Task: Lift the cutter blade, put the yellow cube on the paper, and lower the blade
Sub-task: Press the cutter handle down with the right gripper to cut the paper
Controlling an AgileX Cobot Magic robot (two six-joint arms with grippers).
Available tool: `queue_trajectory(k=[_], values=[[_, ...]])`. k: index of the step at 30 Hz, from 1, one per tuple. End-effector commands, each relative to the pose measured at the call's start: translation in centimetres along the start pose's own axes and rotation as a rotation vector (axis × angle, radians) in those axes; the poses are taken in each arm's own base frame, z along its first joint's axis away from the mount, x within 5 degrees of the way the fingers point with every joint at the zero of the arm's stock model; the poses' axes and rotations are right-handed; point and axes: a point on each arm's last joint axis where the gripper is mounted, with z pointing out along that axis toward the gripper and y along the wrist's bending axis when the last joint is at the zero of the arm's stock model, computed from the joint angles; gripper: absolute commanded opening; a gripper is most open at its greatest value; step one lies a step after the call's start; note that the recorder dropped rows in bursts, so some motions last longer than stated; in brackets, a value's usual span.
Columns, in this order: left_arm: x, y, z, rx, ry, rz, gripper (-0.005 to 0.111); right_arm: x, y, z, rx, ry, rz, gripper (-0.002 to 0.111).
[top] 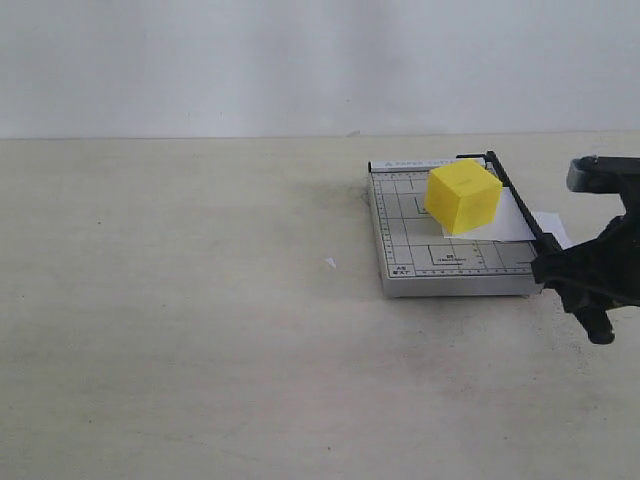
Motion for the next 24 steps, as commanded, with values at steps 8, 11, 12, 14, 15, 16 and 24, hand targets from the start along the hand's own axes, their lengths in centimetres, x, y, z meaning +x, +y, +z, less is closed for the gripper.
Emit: queue_trajectory(k=[8,11,12,14,15,16,24], values=[[-0.3,0.21,-0.04,-0.024,-0.033,0.04,0.004,1.12,1.39,1.91,-0.07,0.097,0.063,0.0],[-0.56,0.21,-0.05,-0.025,-0.062,0.04,0.004,1.18,1.42,1.89,-0.073,0.103,0.062,0.0],[-0.6,0.2,-0.06,-0.025,-0.067,0.041,0.004,1.21,1.43,1.89,-0.075,0.106,0.058,0.0],[-0.6,0.21,-0.06,-0.026,-0.066,0.043,0.004,1.25,1.45,1.88,-0.077,0.11,0.051,0.001],[-0.6,0.21,-0.06,-0.026,-0.066,0.043,0.004,1.25,1.45,1.88,-0.077,0.11,0.048,0.004],[-0.6,0.21,-0.06,-0.026,-0.066,0.043,0.004,1.25,1.45,1.88,-0.077,0.11,0.046,0.007],[-0.58,0.22,-0.05,-0.027,-0.064,0.047,0.004,0.82,1.29,1.81,-0.057,0.064,0.1,0.043]])
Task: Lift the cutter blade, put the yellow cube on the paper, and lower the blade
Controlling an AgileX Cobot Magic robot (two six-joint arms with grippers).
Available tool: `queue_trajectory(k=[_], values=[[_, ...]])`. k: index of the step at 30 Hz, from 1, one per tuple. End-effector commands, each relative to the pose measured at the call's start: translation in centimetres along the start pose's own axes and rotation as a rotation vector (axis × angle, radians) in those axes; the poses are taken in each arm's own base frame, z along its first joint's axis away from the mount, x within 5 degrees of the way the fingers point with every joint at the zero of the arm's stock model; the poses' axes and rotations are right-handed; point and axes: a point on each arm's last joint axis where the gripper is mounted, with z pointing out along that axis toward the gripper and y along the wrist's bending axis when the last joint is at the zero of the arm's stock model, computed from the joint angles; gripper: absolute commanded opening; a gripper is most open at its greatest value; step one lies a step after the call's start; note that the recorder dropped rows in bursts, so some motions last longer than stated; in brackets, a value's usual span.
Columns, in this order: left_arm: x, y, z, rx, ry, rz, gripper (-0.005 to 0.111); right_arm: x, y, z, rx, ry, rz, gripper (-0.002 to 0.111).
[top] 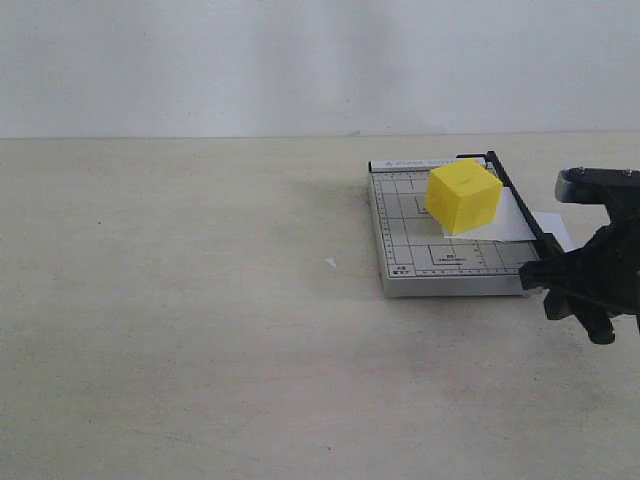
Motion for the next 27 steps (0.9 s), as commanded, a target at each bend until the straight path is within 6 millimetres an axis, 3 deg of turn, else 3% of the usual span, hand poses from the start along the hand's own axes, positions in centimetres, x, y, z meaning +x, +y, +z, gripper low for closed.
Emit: queue_trajectory(k=[1,4,7,11,16,18,20,21,22,23,24,25,27], values=[[-0.1,0.0,0.0,-0.003,-0.014,-0.007,0.004,0.8,1.1,0.4,-0.05,0.058,0.069,0.043],[-0.1,0.0,0.0,-0.003,-0.014,-0.007,0.004,0.7,1.3,-0.8,-0.057,0.033,0.059,0.043],[-0.1,0.0,0.0,-0.003,-0.014,-0.005,0.004,0.3,1.7,-3.4,-0.06,-0.045,0.059,0.043],[-0.1,0.0,0.0,-0.003,-0.014,-0.005,0.004,0.7,2.5,-8.5,-0.073,-0.142,0.048,0.043],[-0.1,0.0,0.0,-0.003,-0.014,-0.003,0.004,3.3,3.6,-15.6,-0.09,-0.272,0.039,0.043],[-0.1,0.0,0.0,-0.003,-0.014,-0.003,0.004,4.2,3.9,-18.4,-0.09,-0.44,0.022,0.035],[-0.1,0.0,0.0,-0.003,-0.014,-0.003,0.004,5.5,3.9,-20.7,-0.079,-0.665,0.012,0.018],[-0.1,0.0,0.0,-0.003,-0.014,-0.003,0.004,7.9,3.6,-22.4,-0.048,-0.905,-0.022,0.0],[-0.1,0.0,0.0,-0.003,-0.014,-0.003,0.004,9.2,3.3,-22.2,-0.036,-0.974,-0.021,0.0],[-0.1,0.0,0.0,-0.003,-0.014,-0.003,0.004,12.1,2.7,-21.7,-0.013,-1.135,-0.005,0.0],[-0.1,0.0,0.0,-0.003,-0.014,-0.003,0.004,13.0,2.4,-21.3,0.004,-1.199,-0.002,0.0],[-0.1,0.0,0.0,-0.003,-0.014,0.001,0.004,14.8,1.5,-19.7,0.091,-1.312,-0.047,0.0],[-0.1,0.0,0.0,-0.003,-0.014,0.001,0.004,16.1,0.5,-17.2,0.235,-1.38,-0.121,0.0]])
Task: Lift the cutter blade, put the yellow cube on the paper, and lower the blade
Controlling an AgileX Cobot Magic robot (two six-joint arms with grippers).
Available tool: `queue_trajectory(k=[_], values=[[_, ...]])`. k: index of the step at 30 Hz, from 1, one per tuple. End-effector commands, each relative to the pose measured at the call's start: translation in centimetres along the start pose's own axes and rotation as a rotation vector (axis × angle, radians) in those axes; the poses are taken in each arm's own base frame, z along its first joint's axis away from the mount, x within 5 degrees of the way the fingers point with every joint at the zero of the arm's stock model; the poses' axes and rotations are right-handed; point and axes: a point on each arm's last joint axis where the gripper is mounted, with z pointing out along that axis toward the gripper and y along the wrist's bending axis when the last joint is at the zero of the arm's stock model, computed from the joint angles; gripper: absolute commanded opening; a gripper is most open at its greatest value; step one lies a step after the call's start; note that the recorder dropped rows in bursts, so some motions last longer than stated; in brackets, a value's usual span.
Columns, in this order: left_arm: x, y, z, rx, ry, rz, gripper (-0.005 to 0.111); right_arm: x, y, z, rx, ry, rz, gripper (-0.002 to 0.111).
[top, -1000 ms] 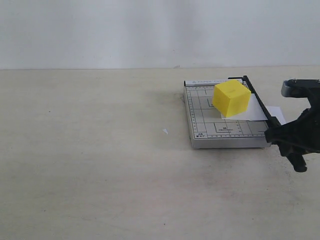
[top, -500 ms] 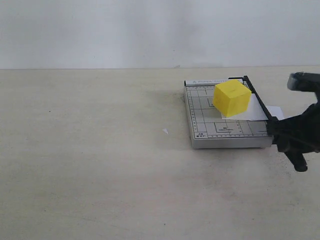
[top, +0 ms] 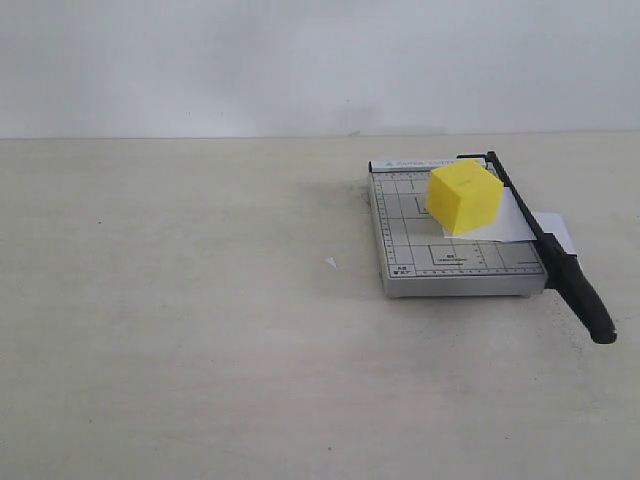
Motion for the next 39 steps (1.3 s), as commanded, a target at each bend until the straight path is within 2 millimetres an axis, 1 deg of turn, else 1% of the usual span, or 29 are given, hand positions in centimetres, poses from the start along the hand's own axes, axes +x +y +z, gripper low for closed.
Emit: queue_trajectory(k=[1,2,3,5,8,10,12,13,16,17,18,20,25,27,29,31,33,37,39], values=[[-0.1,0.0,0.0,-0.003,-0.013,-0.001,0.004,4.9,-1.7,-1.1,0.118,-0.163,-0.182,0.0],[-0.1,0.0,0.0,-0.003,-0.013,-0.001,0.004,6.4,-2.1,-1.1,0.137,-0.121,-0.099,0.0],[-0.1,0.0,0.0,-0.003,-0.013,-0.001,0.004,7.1,-2.3,-1.1,0.146,-0.096,-0.066,0.0],[-0.1,0.0,0.0,-0.003,-0.013,-0.001,0.004,7.3,-2.3,-1.1,0.14,-0.079,-0.065,0.0],[-0.1,0.0,0.0,-0.003,-0.013,-0.001,0.004,9.4,-1.7,-1.1,0.073,0.147,-0.056,0.0],[-0.1,0.0,0.0,-0.003,-0.013,-0.001,0.004,10.3,-1.2,-1.2,0.005,0.252,-0.122,0.0],[-0.1,0.0,0.0,-0.003,-0.013,-0.001,0.004,10.8,-0.8,-2.0,-0.052,0.299,-0.216,0.0],[-0.1,0.0,0.0,-0.003,-0.013,-0.001,0.004,11.1,-0.7,-2.4,-0.07,0.321,-0.227,0.0],[-0.1,0.0,0.0,-0.003,-0.013,-0.001,0.004,11.1,-0.7,-4.0,-0.068,0.261,-0.295,0.0],[-0.1,0.0,0.0,-0.003,-0.013,-0.001,0.004,11.3,-0.9,-4.0,-0.044,0.282,-0.301,0.0],[-0.1,0.0,0.0,-0.003,-0.013,-0.001,0.004,11.2,-1.0,-4.0,-0.026,0.269,-0.24,0.0],[-0.1,0.0,0.0,-0.003,-0.013,-0.001,0.004,10.9,-1.0,-3.8,-0.011,0.246,-0.19,0.0],[-0.1,0.0,0.0,-0.003,-0.013,-0.001,0.004,9.5,-1.5,-3.2,0.053,0.116,-0.202,0.0],[-0.1,0.0,0.0,-0.003,-0.013,-0.001,0.004,9.8,-1.9,-3.3,0.099,0.153,-0.208,0.0],[-0.1,0.0,0.0,-0.003,-0.013,-0.001,0.004,10.9,-2.4,-3.7,0.155,0.26,-0.091,0.0],[-0.1,0.0,0.0,-0.003,-0.01,-0.001,0.004,10.8,-2.6,-3.8,0.172,0.264,-0.207,0.0],[-0.1,0.0,0.0,-0.003,-0.012,-0.001,0.004,10.9,-2.6,-4.0,0.173,0.276,-0.261,0.0],[-0.1,0.0,0.0,-0.003,-0.012,-0.001,0.004,10.8,-2.5,-4.0,0.194,0.246,-0.262,0.0],[-0.1,0.0,0.0,-0.003,-0.012,-0.001,0.004,10.7,-2.5,-4.0,0.208,0.238,-0.224,0.0]])
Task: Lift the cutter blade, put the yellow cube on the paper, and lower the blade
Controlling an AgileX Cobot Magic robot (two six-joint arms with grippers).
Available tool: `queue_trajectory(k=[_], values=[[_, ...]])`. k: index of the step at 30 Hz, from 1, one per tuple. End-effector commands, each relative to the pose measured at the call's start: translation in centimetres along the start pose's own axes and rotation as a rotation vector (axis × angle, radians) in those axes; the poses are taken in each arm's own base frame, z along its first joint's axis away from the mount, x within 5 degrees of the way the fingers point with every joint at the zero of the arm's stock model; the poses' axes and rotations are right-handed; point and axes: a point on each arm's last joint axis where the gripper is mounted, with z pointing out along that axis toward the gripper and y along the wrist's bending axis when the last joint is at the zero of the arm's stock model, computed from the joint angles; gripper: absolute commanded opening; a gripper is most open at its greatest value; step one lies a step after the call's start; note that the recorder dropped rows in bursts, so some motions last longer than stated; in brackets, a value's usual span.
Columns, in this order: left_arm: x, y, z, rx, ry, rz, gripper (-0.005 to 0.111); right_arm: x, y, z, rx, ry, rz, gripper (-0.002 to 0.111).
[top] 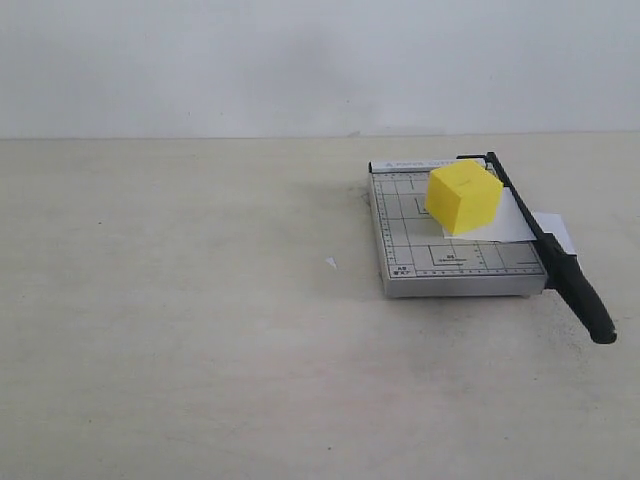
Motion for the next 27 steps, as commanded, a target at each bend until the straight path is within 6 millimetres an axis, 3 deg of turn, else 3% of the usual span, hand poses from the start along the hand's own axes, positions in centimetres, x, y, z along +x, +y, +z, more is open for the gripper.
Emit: queue_trajectory(k=[1,27], values=[[-0.09,0.01,-0.03,-0.002,-0.011,-0.003,0.004,-0.2,-0.1,-0.07,0.023,-0.022,0.027,0.0],[-0.09,0.01,-0.03,-0.002,-0.011,-0.003,0.004,-0.34,0.02,-0.07,0.009,-0.037,0.065,0.0]])
